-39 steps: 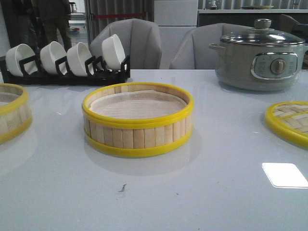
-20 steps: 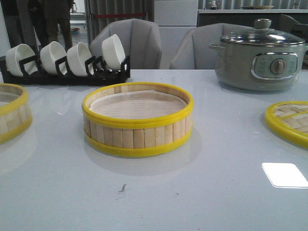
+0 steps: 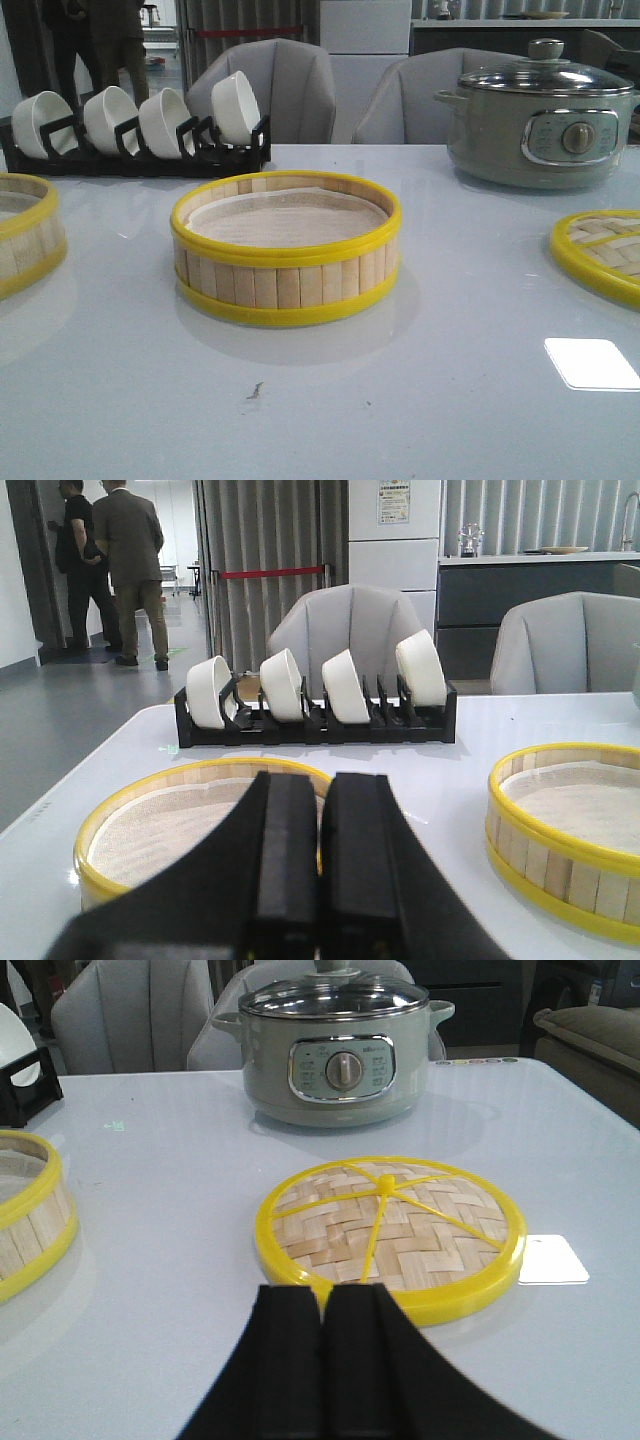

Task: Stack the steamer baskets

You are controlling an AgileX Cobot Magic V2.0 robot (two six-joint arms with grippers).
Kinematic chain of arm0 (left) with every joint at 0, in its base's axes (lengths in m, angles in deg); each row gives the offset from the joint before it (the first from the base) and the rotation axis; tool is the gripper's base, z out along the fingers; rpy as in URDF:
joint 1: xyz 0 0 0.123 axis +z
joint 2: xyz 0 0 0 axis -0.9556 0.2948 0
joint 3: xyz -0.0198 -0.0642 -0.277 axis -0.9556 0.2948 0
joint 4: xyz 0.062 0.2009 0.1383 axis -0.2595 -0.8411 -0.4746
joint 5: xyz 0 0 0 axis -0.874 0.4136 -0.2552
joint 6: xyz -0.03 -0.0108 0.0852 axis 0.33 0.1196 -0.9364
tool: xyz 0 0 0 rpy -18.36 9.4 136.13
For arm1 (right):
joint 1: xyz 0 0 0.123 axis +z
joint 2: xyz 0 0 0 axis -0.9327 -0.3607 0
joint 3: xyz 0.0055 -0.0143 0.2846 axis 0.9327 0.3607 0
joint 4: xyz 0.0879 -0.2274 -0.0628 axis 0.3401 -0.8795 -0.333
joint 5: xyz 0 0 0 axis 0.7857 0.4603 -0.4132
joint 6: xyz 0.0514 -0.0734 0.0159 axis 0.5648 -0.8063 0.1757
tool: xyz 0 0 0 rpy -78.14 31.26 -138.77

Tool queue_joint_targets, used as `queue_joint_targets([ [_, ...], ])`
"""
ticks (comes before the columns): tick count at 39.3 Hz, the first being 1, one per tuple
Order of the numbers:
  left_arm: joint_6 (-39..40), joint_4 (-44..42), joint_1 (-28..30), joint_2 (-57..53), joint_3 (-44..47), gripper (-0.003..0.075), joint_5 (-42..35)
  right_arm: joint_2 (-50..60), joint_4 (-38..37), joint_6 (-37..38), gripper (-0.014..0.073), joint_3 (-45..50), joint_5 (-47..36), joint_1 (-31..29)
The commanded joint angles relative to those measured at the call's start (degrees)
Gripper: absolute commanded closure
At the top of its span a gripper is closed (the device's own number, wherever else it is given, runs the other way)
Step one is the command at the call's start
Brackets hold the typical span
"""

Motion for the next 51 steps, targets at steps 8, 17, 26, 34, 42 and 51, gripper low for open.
queue_joint_targets([
  [8, 0.16, 0.09, 0.05, -0.74, 0.07, 0.0634, -4.62, 1.20, -0.27, -0.66, 0.0538, -0.84, -4.81, -0.24],
  [17, 0.41, 2.25, -0.22, -0.74, -0.04, 0.0634, -4.62, 1.20, -0.27, -0.66, 0.0538, -0.84, -4.81, -0.24],
  [26, 0.51, 9.87, -1.79, 8.51, -5.62, 0.0634, -4.77, 1.20, -0.27, -0.66, 0.0538, -0.84, -4.81, -0.24],
  [34, 0.25, 6.02, -4.42, 32.17, -29.78, 0.0634, 3.28, 1.20, -0.27, -0.66, 0.0538, -0.84, -4.81, -0.24],
  [42, 0.16, -0.61, -4.99, 53.30, -67.08, 0.0634, 32.16, 1.20, -0.27, -0.66, 0.0538, -0.84, -4.81, -0.24],
  [51, 0.16, -5.81, -4.99, 68.30, -93.67, 0.0634, 55.42, 1.20, -0.27, -0.66, 0.0538, -0.84, -4.81, -0.24],
])
